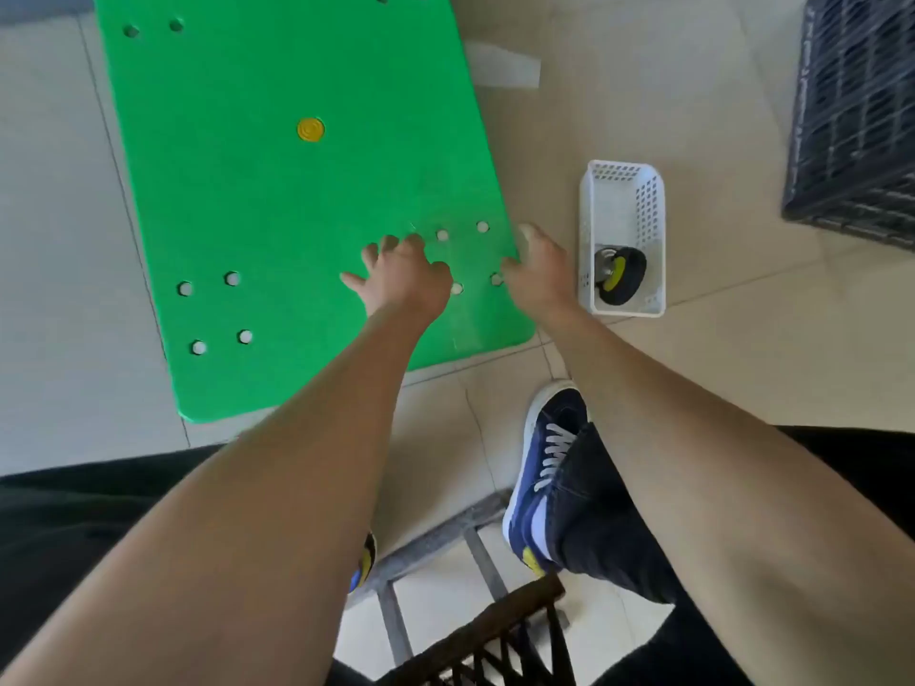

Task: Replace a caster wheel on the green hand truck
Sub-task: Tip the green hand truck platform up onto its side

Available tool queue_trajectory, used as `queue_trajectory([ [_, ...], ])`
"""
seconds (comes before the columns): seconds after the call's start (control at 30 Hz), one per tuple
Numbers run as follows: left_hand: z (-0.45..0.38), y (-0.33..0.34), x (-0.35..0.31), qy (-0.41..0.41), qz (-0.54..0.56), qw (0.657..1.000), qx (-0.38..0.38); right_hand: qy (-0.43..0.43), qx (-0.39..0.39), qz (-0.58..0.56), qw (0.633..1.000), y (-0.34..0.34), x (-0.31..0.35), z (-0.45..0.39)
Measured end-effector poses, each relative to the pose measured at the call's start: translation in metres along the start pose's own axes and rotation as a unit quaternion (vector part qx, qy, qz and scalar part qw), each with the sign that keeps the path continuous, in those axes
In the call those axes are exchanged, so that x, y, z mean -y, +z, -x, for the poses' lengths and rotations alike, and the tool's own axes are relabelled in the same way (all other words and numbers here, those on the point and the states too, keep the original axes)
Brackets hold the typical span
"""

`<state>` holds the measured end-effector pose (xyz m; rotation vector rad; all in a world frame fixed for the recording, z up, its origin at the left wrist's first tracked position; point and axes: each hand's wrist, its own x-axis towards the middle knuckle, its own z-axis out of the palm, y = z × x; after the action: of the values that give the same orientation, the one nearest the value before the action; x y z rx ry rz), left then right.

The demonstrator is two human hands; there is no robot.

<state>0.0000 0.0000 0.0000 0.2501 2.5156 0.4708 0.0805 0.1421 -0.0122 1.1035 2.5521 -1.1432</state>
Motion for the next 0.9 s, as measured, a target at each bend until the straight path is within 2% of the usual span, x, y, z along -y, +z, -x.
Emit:
queue_trajectory([
  [0.07, -0.003, -0.002, 0.003, -0.001, -0.015, 1.000, 0.001, 0.007, -0.028, -0.002, 1.000, -0.001, 0.001, -0.005],
  [0.23, 0.007, -0.003, 0.024, 0.024, -0.041, 0.998, 0.028, 0.030, 0.007, -0.006, 0.999, 0.015, -0.009, -0.001],
  [0.37, 0.012, 0.001, 0.030, 0.029, -0.048, 0.998, 0.026, 0.030, -0.001, -0.038, 0.999, 0.025, -0.017, 0.004],
  [0.53, 0.033, 0.012, 0.030, 0.018, -0.075, 0.996, 0.044, 0.046, 0.046, -0.052, 0.997, 0.020, -0.036, 0.011],
  [0.63, 0.038, 0.020, 0.030, 0.002, -0.082, 0.993, 0.080, 0.070, 0.070, -0.051, 0.994, 0.015, -0.050, 0.010],
  [0.77, 0.043, 0.039, 0.031, -0.005, -0.114, 0.990, 0.078, 0.059, 0.061, -0.061, 0.995, 0.016, -0.066, 0.010],
  [0.9, 0.044, 0.045, 0.032, -0.033, -0.076, 0.993, 0.078, 0.054, 0.073, -0.084, 0.992, 0.018, -0.069, 0.013],
])
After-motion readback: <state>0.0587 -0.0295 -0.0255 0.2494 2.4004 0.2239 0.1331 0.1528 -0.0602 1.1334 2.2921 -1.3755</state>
